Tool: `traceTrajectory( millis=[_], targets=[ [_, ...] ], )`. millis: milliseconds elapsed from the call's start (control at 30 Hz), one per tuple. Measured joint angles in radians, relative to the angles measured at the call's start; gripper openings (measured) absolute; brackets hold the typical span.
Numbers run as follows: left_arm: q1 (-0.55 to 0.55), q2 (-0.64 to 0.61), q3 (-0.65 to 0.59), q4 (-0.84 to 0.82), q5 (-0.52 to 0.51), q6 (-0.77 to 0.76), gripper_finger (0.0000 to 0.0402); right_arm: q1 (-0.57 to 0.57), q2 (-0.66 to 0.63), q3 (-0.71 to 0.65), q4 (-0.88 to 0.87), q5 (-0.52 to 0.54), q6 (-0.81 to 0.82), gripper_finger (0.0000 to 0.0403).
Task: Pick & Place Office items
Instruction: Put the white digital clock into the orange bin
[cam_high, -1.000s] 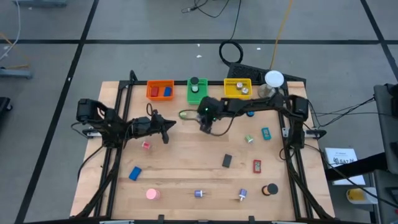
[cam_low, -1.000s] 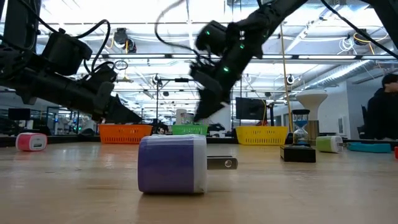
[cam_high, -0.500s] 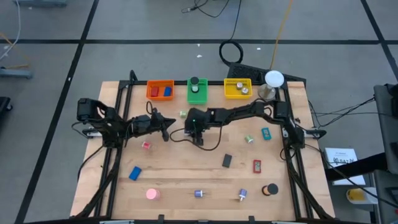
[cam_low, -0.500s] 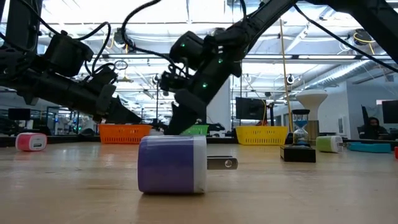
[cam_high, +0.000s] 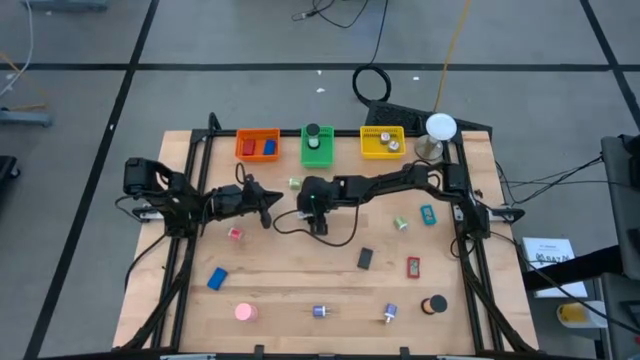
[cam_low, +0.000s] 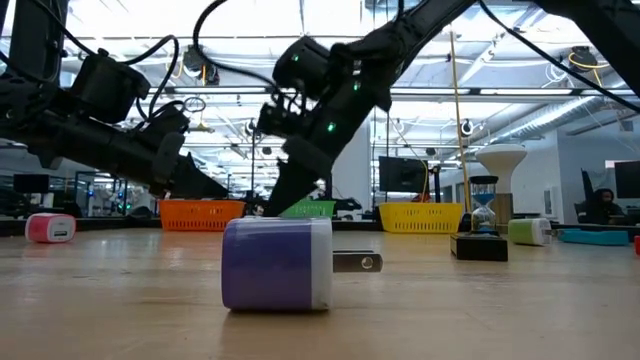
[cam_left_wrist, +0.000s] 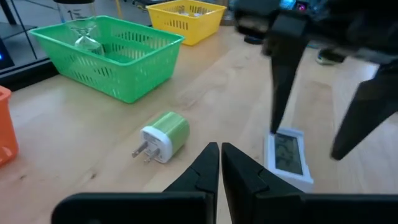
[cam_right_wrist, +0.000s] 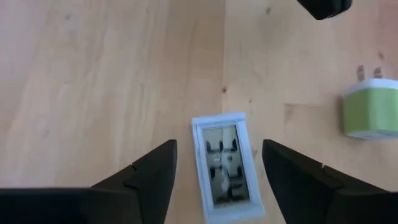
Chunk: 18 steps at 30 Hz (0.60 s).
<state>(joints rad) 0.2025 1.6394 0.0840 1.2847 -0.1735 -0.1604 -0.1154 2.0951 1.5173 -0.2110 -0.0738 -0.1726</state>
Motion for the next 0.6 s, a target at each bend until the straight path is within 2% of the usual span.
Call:
traceTrajectory(
  millis=[100, 200, 333, 433, 533, 600],
  targets=[
    [0.0, 0.0, 0.008, -0.001, 0.0, -0.01, 0.0019, 0.0, -0.038, -0.002, -0.029, 0.0, 0.006, 0.0233],
    [0.0, 0.0, 0.022, -0.002, 0.001, -0.025, 0.0019, -0.002, -0.104, -0.063, -0.034, 0.027, -0.011, 0.0205],
    [-0.001, 0.0, 0.046, -0.003, 0.043, -0.045, 0.0019, -0.022, -0.209, -0.229, 0.098, 0.048, -0.028, 0.0136],
    [-0.001, 0.0, 0.077, -0.024, 0.096, -0.059, 0.0019, -0.04, -0.286, -0.375, 0.278, 0.047, -0.023, 0.0077],
    [-0.002, 0.0, 0.13, -0.128, 0.156, -0.074, 0.0019, -0.056, -0.357, -0.506, 0.448, 0.047, 0.007, 0.0021],
    [-0.009, 0.0, 0.178, -0.223, 0.17, -0.09, 0.0019, -0.063, -0.411, -0.593, 0.534, 0.047, 0.038, 0.0007]
  ],
)
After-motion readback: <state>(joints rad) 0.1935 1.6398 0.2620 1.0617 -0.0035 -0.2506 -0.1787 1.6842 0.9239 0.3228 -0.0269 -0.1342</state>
